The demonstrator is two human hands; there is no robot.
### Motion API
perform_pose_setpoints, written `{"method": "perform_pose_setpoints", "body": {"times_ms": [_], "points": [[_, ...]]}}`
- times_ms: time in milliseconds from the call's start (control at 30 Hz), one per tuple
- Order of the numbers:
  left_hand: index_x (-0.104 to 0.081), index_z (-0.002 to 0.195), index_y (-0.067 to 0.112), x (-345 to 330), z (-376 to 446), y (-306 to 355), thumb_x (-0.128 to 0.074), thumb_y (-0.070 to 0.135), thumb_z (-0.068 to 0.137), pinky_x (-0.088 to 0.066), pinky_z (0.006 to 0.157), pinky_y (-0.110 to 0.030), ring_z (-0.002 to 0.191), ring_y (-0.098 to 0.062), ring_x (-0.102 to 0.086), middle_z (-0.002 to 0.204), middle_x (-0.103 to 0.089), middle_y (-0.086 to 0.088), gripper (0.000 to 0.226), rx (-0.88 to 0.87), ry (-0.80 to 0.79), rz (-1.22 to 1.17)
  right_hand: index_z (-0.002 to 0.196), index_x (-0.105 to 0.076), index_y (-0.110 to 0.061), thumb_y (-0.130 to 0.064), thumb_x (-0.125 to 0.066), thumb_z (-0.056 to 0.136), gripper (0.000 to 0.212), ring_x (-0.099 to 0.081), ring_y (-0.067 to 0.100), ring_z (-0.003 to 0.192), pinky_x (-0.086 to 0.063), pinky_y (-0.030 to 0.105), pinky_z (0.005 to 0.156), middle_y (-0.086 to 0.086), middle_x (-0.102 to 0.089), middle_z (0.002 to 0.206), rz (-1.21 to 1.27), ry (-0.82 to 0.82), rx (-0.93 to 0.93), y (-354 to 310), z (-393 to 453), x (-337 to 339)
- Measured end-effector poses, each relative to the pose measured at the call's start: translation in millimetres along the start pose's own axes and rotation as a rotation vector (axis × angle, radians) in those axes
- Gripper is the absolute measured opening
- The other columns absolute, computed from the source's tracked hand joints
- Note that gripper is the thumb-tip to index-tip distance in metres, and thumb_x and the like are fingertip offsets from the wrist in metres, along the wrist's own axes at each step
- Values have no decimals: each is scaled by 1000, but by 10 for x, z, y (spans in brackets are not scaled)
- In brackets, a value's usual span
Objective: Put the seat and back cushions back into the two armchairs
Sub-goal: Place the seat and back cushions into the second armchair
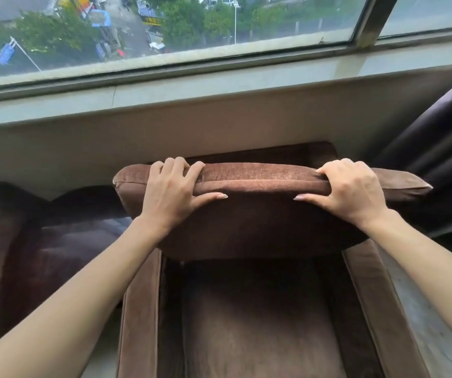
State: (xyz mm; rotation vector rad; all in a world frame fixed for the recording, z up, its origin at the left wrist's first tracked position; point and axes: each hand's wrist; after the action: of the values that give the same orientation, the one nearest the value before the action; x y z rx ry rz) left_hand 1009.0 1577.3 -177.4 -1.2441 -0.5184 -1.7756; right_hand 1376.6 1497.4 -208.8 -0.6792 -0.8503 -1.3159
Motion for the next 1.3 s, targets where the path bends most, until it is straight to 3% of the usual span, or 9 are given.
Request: {"method": "perform_pose_setpoints", "body": {"times_ms": [333,567,1067,1167,1300], "points": [[-63,122,9,-622,-958,-217,-32,83,91,-44,75,-49,85,-36,-55,99,-59,-17,86,180,-96,-58,87,-62,-8,-87,-49,85,80,-58,31,73,-49,47,71,9,-61,80,35,-17,93,-613,-121,-562],[-63,123,11,-759,-866,51,-36,82,91,-42,83,-50,90,-36,-56,102,-60,-17,82,154,-32,-10,89,-59,-8,-86,-48,85,80,-56,33,74,-49,49,71,11,-56,81,22,-34,-23,-410,-396,-690],[-61,132,13,-682,-1284,74,-40,77,93,-41,96,-52,102,-34,-58,111,-64,-13,77,127,-35,-33,88,-53,-7,-83,-40,92,78,-52,30,71,-47,44,68,11,-53,80,-76,-30,5,-798,-687,-475],[-58,137,14,-661,-1422,174,-35,75,95,-37,107,-54,114,-34,-57,120,-63,-13,78,149,-25,-42,89,-54,-7,-83,-40,92,78,-52,31,72,-48,45,68,11,-53,81,-83,-22,-13,-831,-819,-444],[-42,151,16,-650,-1569,425,-32,65,100,-20,119,-59,144,-34,-39,155,-44,-12,71,248,-6,-2,92,-56,-6,-82,-38,93,78,-54,32,74,-48,45,69,12,-55,83,-79,17,-27,-852,-853,-422]]}}
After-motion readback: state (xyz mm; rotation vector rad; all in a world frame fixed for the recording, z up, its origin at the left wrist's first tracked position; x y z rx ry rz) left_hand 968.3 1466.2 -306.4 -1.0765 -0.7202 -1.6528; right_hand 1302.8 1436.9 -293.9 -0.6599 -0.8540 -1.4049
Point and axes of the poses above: each hand's wrist, its own z-axis towards the middle knuckle, its own x-axis out of the back of the hand, y = z × x
